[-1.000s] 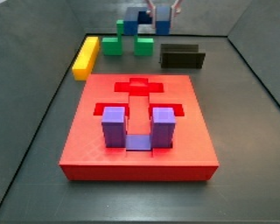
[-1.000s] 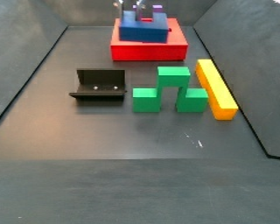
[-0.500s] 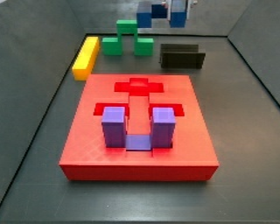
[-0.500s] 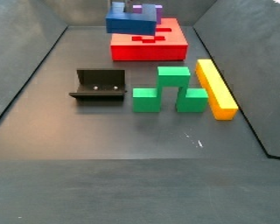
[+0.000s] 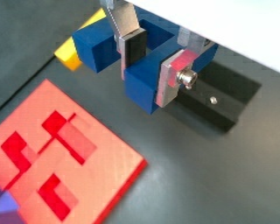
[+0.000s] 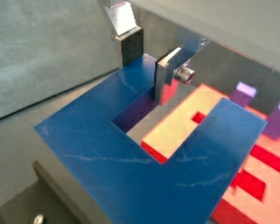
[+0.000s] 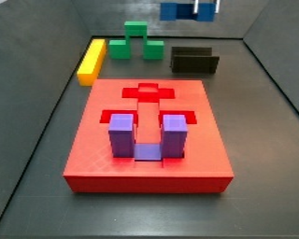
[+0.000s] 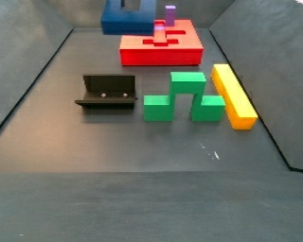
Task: Pick up the blue object. Move up. Place the blue object on the fixture. Regrasp the blue object. Move to above the board. Insert the blue object.
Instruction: Place the blue object on the fixture.
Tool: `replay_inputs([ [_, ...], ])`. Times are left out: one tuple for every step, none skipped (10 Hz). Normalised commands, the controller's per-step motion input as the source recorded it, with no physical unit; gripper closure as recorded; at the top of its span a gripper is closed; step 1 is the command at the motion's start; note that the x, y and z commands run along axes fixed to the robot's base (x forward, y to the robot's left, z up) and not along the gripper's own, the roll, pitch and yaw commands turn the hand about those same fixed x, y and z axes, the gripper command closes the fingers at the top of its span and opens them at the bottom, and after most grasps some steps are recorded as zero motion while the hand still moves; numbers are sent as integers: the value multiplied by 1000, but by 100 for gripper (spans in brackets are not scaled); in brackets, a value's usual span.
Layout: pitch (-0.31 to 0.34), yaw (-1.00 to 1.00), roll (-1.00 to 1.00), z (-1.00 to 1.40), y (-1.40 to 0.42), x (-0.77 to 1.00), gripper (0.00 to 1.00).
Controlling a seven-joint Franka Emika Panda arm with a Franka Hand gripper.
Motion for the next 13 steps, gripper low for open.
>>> replay_inputs([
  [6, 0, -569, -123, 160, 791, 100],
  [0, 103, -603, -117, 177, 700, 100],
  [0, 86, -620, 0, 154, 717, 100],
  [0, 0, -657, 0, 166, 831, 100],
  [0, 0, -663, 0, 177, 846, 100],
  [0, 0, -677, -6, 214, 817, 100],
  [57, 0, -549, -29, 369, 849, 100],
  [143, 0, -420, -40, 437, 786, 100],
  [217, 3, -334, -37, 477, 711, 100],
  [266, 34, -257, -17, 477, 669, 100],
  [349, 0, -211, -37, 443, 789, 100],
  [409, -100, -209, -77, 314, 843, 100],
  [320, -257, -317, -126, 246, 783, 100],
])
